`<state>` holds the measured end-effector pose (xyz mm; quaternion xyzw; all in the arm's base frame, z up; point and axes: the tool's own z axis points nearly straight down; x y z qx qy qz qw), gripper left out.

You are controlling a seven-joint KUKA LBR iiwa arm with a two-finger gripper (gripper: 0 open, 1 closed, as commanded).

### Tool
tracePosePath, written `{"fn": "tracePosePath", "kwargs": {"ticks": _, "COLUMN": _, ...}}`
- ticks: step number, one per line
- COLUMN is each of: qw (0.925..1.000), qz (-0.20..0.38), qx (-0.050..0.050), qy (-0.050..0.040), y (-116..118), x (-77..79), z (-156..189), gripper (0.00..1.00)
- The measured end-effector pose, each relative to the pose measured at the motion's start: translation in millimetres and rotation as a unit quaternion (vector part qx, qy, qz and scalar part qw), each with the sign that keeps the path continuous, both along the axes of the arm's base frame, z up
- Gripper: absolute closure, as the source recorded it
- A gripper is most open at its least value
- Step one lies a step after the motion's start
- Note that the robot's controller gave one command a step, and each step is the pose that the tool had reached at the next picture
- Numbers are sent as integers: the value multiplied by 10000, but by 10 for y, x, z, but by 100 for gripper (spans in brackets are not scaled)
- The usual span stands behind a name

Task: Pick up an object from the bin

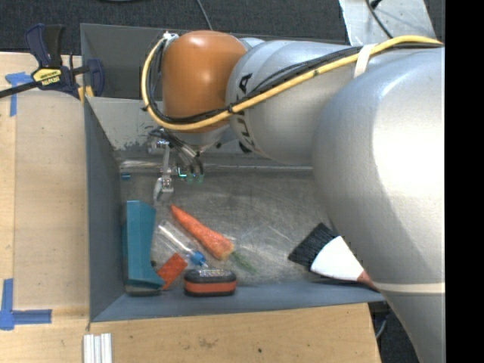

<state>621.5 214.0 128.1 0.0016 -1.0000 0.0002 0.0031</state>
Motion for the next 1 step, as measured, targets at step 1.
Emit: {"fn": "tracePosePath", "kwargs": {"ticks": 1, "qw": 10000, "qz": -11, "qx": 8, "qy": -40, "y": -6, "x": 23, "z": 50, "gripper": 0}}
